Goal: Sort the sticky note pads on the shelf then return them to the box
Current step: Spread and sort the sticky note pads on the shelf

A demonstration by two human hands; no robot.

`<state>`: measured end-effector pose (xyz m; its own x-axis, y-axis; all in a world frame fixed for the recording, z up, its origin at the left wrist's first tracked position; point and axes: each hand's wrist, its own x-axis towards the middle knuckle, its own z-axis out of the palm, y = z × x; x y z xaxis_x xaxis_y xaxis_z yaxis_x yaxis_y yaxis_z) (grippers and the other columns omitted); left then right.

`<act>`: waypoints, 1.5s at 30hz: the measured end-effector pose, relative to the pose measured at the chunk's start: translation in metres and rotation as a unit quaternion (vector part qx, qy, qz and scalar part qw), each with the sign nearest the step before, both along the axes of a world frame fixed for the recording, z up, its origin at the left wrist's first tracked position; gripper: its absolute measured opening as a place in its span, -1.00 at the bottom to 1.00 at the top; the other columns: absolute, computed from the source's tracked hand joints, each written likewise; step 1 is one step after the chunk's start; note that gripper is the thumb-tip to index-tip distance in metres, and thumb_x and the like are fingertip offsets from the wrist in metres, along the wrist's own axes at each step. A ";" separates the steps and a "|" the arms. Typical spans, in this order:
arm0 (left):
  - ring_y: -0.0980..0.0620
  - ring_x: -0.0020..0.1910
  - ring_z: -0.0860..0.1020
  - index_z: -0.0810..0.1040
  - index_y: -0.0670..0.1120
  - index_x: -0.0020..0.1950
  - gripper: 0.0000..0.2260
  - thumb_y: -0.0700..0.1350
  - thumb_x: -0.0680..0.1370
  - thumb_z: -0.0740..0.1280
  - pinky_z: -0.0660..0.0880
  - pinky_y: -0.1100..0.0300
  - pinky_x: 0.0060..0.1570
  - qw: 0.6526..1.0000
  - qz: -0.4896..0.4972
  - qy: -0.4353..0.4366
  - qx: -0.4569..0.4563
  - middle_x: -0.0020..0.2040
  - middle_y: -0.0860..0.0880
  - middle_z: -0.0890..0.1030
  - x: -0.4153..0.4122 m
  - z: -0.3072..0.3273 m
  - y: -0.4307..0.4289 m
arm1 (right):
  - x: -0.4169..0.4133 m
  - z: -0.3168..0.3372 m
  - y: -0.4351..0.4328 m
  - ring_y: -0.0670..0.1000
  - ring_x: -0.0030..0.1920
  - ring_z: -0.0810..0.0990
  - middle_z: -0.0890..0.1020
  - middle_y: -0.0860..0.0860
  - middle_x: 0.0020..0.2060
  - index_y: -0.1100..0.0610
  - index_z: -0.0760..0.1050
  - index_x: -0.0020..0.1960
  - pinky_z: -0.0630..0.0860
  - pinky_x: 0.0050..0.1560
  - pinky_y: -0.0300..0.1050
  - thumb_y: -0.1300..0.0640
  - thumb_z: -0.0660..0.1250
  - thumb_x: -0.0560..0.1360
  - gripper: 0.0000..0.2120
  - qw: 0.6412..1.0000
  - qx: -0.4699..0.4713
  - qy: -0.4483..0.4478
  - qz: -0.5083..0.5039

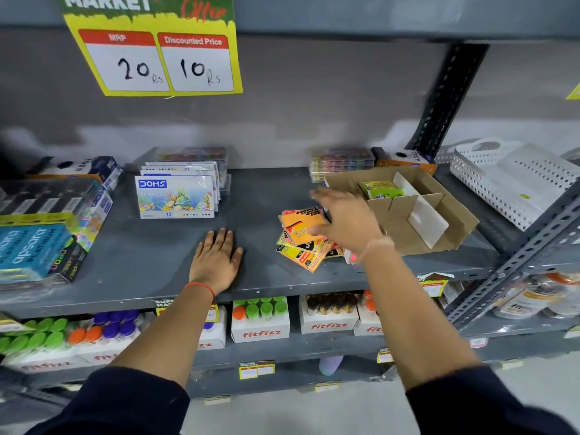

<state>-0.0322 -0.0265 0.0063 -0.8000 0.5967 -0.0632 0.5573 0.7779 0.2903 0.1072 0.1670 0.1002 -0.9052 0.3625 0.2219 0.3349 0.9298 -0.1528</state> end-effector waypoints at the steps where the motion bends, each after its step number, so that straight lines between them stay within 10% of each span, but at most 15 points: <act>1: -0.07 0.54 -0.04 0.03 -0.10 0.50 -0.53 0.01 0.62 -0.02 -0.07 0.03 0.52 1.000 -0.003 -0.004 0.005 0.56 -0.07 0.03 -0.001 0.000 -0.001 | -0.012 0.009 0.003 0.08 0.52 0.14 0.17 0.00 0.53 0.04 0.13 0.50 0.14 0.47 0.09 -0.02 0.43 0.40 -0.22 0.991 -0.009 -0.121 0.047; 4: -0.06 0.54 -0.03 0.06 -0.09 0.50 -0.55 -0.02 0.62 0.00 -0.06 0.04 0.52 1.000 -0.010 -0.003 0.015 0.55 -0.05 0.06 -0.005 0.001 -0.007 | -0.045 0.016 0.007 0.10 0.55 -0.06 -0.04 -0.02 0.56 -0.02 -0.09 0.54 0.06 0.52 0.12 0.08 0.49 0.37 -0.04 0.939 -0.002 -0.327 0.102; 6: -0.06 0.54 -0.03 0.07 -0.09 0.49 -0.55 -0.02 0.62 0.00 -0.05 0.02 0.52 1.000 -0.006 0.005 0.011 0.55 -0.05 0.07 -0.010 0.001 -0.014 | -0.057 0.009 0.011 0.16 0.50 0.16 0.16 0.05 0.53 -0.02 -0.02 0.53 0.23 0.46 0.07 0.12 0.51 0.34 -0.05 0.927 0.004 -0.360 0.105; 9: -0.04 0.54 -0.03 0.05 -0.07 0.50 -0.55 -0.02 0.62 -0.01 -0.04 0.01 0.52 1.000 -0.016 0.004 -0.003 0.55 -0.02 0.07 -0.016 0.000 -0.021 | -0.060 0.005 0.018 0.16 0.31 0.44 0.45 0.07 0.35 0.01 0.20 0.46 0.42 0.29 0.03 0.18 0.56 0.26 -0.12 0.937 -0.045 -0.332 0.097; 16: -0.02 0.55 -0.06 0.01 -0.08 0.50 -0.54 -0.02 0.62 -0.03 -0.07 0.06 0.52 1.000 -0.006 -0.002 0.008 0.56 -0.04 0.03 -0.019 0.000 -0.022 | -0.083 0.037 0.004 -0.15 -0.04 0.55 0.46 -0.02 0.08 0.07 0.37 0.32 0.39 -0.06 -0.19 0.11 0.55 0.30 -0.35 0.948 -0.207 -0.203 0.127; 24: -0.02 0.54 -0.01 0.04 -0.07 0.50 -0.19 0.21 0.30 -0.36 -0.03 0.06 0.51 0.999 -0.016 0.029 0.020 0.55 -0.03 0.07 -0.023 -0.012 -0.023 | -0.148 -0.001 -0.040 0.16 0.19 0.51 0.53 0.12 0.25 0.15 0.39 0.29 0.34 -0.05 -0.18 0.02 0.54 0.29 -0.36 0.957 -0.116 -0.239 0.116; 35: -0.01 0.55 -0.04 -0.02 -0.07 0.50 -0.41 0.08 0.48 -0.19 -0.06 0.08 0.51 0.999 -0.021 0.022 -0.012 0.56 -0.02 0.03 -0.025 -0.009 -0.022 | -0.126 -0.001 -0.010 0.13 0.46 0.26 0.24 0.08 0.49 0.17 0.15 0.49 0.25 0.44 -0.05 0.11 0.53 0.32 -0.13 0.943 -0.187 -0.263 0.084; 45: -0.06 0.54 -0.01 0.05 -0.15 0.49 -0.55 -0.08 0.62 0.00 -0.03 0.05 0.52 0.999 -0.042 -0.017 0.008 0.55 -0.09 0.06 -0.028 -0.001 -0.025 | -0.076 0.003 0.012 0.15 0.29 0.47 0.47 0.09 0.35 0.09 0.25 0.45 0.43 0.27 -0.05 0.11 0.59 0.21 -0.11 0.943 -0.079 -0.320 0.049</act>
